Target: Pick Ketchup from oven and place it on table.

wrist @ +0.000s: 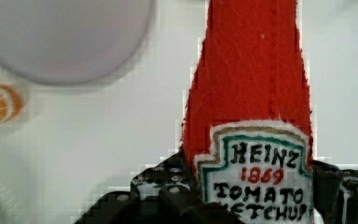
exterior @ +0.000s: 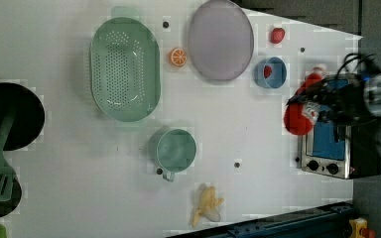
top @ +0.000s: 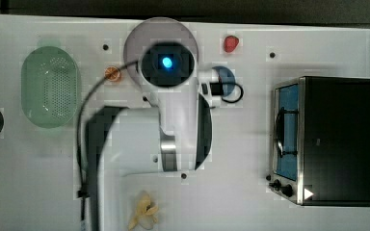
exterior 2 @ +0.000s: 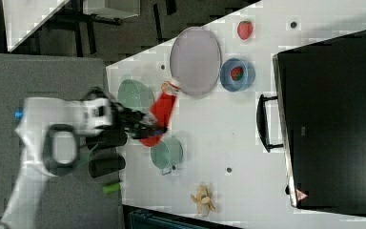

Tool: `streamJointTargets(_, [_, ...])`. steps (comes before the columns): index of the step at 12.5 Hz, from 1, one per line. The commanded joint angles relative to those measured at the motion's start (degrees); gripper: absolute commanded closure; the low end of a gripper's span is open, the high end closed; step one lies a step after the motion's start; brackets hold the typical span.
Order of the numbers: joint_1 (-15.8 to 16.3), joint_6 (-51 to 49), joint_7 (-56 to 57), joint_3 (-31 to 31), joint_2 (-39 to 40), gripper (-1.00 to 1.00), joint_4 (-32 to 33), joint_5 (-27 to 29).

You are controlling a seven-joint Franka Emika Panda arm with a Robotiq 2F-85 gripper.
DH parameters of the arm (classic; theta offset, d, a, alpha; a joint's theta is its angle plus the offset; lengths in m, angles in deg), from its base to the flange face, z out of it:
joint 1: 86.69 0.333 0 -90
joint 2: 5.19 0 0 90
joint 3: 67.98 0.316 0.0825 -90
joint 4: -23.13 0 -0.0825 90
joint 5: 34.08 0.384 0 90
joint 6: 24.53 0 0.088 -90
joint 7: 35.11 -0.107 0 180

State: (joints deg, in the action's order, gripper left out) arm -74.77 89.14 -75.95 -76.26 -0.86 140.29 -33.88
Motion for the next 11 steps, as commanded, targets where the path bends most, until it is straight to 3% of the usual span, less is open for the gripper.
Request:
streamJointTargets(1, [-3.23, 7.01, -2.37, -2.09, 1.96, -0.27, 6.93, -1.76])
streamJointTargets(7, [-3.35, 20.8, -2.5, -2.02, 10.7, -0.33, 12.09, -0.88])
streamJointTargets(10, [-3.34, 23.89, -2.5, -1.96, 14.27, -0.96, 12.37, -0.54])
streamJointTargets(11, [-3.34, 25.21, -2.5, -1.96, 14.85, -1.0, 12.3, -0.54])
